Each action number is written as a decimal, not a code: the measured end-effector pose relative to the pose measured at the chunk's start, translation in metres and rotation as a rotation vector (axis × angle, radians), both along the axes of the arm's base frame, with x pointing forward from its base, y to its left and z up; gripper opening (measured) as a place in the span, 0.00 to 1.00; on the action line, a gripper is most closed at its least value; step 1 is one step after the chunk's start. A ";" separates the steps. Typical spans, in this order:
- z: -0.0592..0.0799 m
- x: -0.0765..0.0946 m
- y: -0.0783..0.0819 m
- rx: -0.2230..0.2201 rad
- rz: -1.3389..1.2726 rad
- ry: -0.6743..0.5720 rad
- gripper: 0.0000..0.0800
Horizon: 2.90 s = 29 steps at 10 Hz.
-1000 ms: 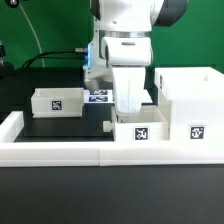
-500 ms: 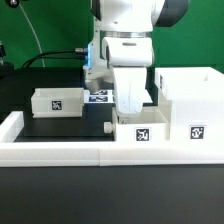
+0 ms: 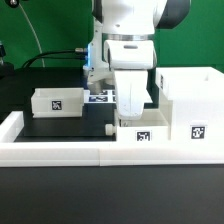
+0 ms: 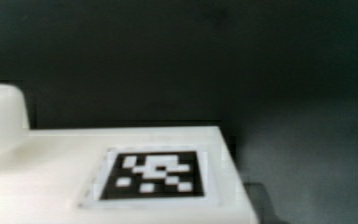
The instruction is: Assemble drawer
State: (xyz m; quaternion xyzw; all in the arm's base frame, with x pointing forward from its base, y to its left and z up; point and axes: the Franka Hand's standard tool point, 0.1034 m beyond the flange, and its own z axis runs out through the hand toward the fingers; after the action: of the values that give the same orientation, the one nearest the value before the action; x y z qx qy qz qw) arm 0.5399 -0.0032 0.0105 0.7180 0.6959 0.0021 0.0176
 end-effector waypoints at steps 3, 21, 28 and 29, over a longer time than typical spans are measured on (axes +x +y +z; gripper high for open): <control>0.000 0.000 0.000 0.001 -0.020 -0.005 0.05; 0.000 -0.002 -0.003 -0.035 -0.027 0.018 0.05; 0.000 -0.002 0.000 -0.032 0.001 0.008 0.06; -0.001 -0.001 0.000 -0.031 0.015 -0.001 0.06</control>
Offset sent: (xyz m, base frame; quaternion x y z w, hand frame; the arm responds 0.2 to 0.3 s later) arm 0.0000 0.0000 0.0000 0.0000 0.0000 0.0000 1.0000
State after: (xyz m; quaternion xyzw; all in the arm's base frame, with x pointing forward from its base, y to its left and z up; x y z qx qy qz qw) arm 0.5385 -0.0036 0.0100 0.7123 0.7012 -0.0084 0.0292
